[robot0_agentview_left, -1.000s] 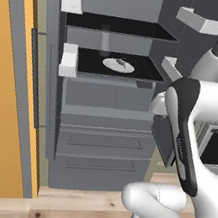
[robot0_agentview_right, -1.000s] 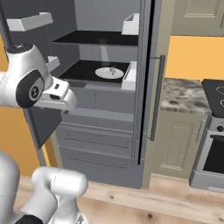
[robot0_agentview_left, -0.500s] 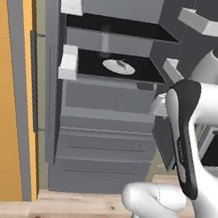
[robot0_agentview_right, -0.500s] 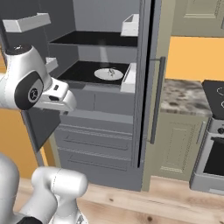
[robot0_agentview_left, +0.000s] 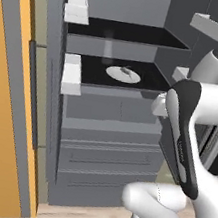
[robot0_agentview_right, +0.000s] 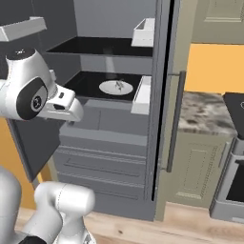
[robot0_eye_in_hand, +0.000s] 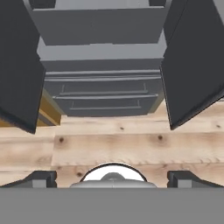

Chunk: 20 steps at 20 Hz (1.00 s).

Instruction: Retrieve the fish from the fridge and place it on the saucepan with marinade on the stove.

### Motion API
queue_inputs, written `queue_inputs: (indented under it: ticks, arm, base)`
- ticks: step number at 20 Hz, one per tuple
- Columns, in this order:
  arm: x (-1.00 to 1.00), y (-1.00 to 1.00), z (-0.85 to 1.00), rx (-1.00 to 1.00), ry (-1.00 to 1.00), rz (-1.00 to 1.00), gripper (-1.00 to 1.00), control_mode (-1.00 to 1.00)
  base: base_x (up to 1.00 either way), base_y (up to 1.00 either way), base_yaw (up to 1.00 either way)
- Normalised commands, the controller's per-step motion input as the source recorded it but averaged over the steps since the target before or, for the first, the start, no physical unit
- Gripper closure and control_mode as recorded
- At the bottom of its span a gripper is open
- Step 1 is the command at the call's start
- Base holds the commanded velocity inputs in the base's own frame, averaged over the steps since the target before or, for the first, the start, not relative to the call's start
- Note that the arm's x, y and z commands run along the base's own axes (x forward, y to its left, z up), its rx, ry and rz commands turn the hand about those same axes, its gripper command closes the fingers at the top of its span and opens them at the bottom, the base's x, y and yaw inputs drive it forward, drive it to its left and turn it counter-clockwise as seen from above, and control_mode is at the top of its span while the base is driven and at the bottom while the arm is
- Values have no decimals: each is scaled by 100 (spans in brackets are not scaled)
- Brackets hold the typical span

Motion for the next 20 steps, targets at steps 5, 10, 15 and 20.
queue_inputs:
  ticks: [5,10,15,20]
  arm:
    - [0,0,0,0,0,0,-100,100]
    - [0,0,0,0,0,0,-100,100]
    - [0,0,0,0,0,0,-100,100]
    - [0,0,0,0,0,0,-100,100]
  base:
    - [43,40,-3]
    - [53,0,0]
    - [54,-4,0]
    - [51,-3,0]
